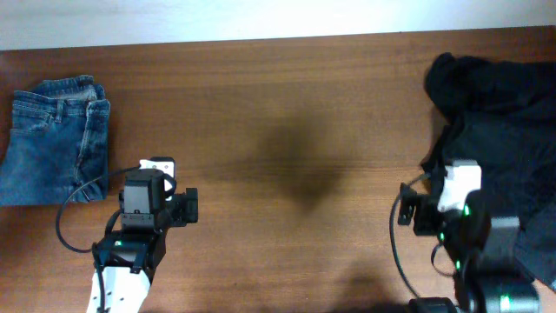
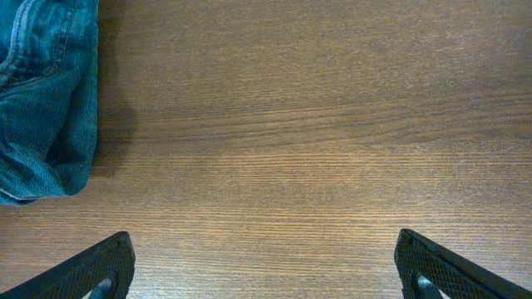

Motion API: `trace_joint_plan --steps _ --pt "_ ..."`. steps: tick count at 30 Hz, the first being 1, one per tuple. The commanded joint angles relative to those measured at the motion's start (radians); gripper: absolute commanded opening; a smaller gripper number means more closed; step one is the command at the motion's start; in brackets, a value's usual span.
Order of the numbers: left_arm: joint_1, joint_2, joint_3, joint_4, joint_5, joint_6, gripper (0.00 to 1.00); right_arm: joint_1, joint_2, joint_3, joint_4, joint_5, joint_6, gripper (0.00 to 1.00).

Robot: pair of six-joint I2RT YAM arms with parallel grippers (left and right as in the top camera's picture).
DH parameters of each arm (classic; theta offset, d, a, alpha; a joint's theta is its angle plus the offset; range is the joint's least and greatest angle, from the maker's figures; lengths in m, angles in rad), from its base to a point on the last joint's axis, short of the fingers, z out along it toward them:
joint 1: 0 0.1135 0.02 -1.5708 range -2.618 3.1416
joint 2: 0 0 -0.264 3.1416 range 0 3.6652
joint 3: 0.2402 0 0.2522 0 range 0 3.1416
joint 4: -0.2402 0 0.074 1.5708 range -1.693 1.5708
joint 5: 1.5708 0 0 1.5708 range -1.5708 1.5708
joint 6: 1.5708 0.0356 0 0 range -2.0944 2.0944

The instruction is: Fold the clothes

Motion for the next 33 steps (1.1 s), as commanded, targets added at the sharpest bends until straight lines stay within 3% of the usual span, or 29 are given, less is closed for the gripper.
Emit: trace_joint_plan --steps 1,11,19,23,33 --pt "0.005 0.002 -0.007 -0.002 0.007 -0.014 1.00 0.014 -0.159 -0.126 0.040 0.008 0.005 0.99" --pt "0.005 0.002 -0.007 -0.002 0.007 -0.014 1.00 0.068 -0.542 -0.543 0.518 -0.011 0.005 0.99" --pt "0.005 0.002 -0.007 -0.002 0.007 -0.014 1.00 0.066 -0.579 -0.708 0.812 -0.012 0.005 0.99" --pt "0.005 0.002 -0.007 -0.002 0.007 -0.014 1.00 0.066 -0.578 -0.740 0.710 -0.014 0.005 0.99" --pt "0.005 0.002 -0.007 -0.002 0.007 -0.013 1.00 0.064 -0.568 -0.740 0.709 -0.011 0.005 0.99"
